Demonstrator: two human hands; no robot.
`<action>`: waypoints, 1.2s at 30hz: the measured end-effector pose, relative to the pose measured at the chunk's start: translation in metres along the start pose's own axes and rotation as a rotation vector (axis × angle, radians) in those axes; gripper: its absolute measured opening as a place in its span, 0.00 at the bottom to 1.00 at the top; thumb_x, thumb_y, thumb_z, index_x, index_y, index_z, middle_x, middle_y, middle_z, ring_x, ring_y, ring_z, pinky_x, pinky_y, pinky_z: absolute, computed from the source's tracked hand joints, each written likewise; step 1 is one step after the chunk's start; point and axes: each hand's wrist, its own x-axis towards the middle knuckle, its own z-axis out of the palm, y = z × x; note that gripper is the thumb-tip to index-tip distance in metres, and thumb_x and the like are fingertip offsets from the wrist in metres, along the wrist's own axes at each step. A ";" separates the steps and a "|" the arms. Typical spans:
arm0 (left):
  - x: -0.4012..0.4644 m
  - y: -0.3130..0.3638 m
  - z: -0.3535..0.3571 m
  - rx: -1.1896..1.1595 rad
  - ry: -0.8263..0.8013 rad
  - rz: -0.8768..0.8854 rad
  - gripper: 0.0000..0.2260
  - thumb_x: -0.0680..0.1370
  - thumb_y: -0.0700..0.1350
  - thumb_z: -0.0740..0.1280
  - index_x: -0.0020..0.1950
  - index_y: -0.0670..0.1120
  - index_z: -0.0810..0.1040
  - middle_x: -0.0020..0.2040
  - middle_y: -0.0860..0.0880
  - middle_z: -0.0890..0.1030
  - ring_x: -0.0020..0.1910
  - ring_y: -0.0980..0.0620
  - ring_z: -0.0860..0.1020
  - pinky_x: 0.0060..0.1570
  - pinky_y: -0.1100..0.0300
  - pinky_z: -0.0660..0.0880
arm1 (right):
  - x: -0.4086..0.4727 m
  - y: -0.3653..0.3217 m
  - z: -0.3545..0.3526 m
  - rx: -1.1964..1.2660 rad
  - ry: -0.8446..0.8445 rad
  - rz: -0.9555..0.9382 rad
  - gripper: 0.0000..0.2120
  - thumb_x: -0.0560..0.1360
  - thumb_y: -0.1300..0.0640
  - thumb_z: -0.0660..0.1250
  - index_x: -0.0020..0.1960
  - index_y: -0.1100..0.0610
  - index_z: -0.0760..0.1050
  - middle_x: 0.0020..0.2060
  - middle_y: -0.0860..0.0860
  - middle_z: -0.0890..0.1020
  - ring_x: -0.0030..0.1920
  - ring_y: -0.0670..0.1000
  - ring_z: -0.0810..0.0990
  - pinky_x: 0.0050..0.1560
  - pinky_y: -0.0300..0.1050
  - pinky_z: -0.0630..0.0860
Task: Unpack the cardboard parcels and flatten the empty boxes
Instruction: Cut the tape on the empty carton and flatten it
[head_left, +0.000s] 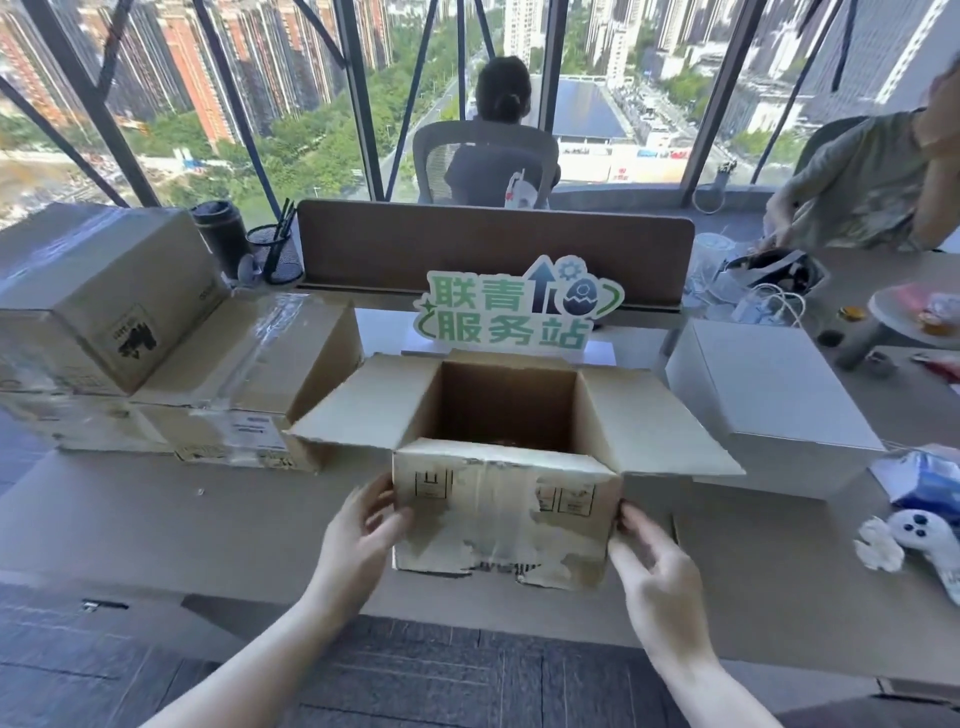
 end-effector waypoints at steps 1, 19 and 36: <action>0.004 0.017 -0.002 -0.033 0.018 0.043 0.18 0.75 0.42 0.72 0.63 0.52 0.76 0.56 0.54 0.81 0.54 0.62 0.80 0.50 0.70 0.76 | 0.000 -0.017 -0.004 0.057 0.021 -0.035 0.18 0.78 0.62 0.67 0.66 0.50 0.77 0.58 0.41 0.81 0.59 0.38 0.78 0.64 0.41 0.72; 0.048 0.056 -0.011 -0.244 -0.128 -0.049 0.12 0.83 0.41 0.59 0.61 0.48 0.80 0.52 0.49 0.86 0.50 0.52 0.84 0.43 0.62 0.80 | 0.036 -0.041 -0.014 0.342 -0.140 -0.119 0.16 0.82 0.47 0.60 0.65 0.51 0.77 0.57 0.47 0.84 0.61 0.47 0.81 0.62 0.46 0.74; 0.048 0.024 -0.025 -0.024 -0.323 -0.001 0.26 0.66 0.72 0.69 0.59 0.60 0.81 0.49 0.45 0.83 0.48 0.49 0.78 0.49 0.52 0.74 | 0.040 -0.024 -0.023 0.172 -0.308 -0.137 0.22 0.76 0.55 0.67 0.69 0.52 0.74 0.59 0.44 0.83 0.62 0.46 0.80 0.60 0.39 0.76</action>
